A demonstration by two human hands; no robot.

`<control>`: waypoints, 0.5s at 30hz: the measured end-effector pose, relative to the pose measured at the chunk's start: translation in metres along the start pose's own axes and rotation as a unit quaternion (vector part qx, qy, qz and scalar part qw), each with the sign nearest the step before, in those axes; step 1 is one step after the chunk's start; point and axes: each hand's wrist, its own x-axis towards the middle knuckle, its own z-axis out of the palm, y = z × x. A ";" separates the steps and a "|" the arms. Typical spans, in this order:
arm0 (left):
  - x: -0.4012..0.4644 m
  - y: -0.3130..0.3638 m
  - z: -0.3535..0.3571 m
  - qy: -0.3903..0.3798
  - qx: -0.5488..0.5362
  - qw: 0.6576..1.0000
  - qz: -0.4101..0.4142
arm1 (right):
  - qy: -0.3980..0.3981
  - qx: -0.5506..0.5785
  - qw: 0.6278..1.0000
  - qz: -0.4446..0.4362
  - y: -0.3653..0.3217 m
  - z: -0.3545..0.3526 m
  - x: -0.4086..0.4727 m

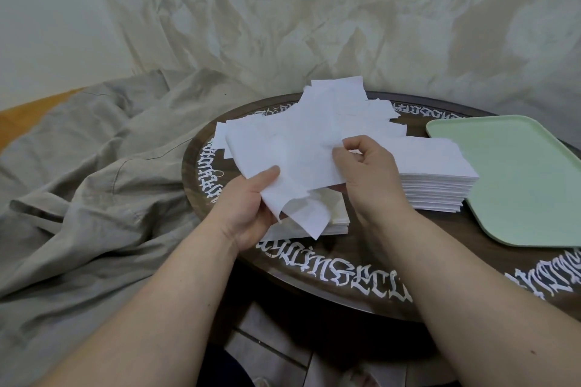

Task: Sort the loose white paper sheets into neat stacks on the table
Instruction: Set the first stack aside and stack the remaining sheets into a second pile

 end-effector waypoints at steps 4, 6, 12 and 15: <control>0.012 0.003 -0.008 0.109 -0.040 0.991 0.064 | 0.114 -0.162 0.968 -0.153 0.001 -0.013 0.007; 0.017 0.011 -0.015 0.165 -0.083 0.976 0.116 | 0.106 -0.248 0.933 -0.238 0.006 -0.019 0.005; 0.015 0.025 -0.033 0.273 -0.108 0.935 0.199 | -0.167 -0.440 0.851 -0.231 0.022 -0.022 -0.001; 0.011 0.028 -0.038 0.301 -0.111 0.921 0.219 | -0.247 -0.480 0.824 -0.171 0.018 -0.028 -0.002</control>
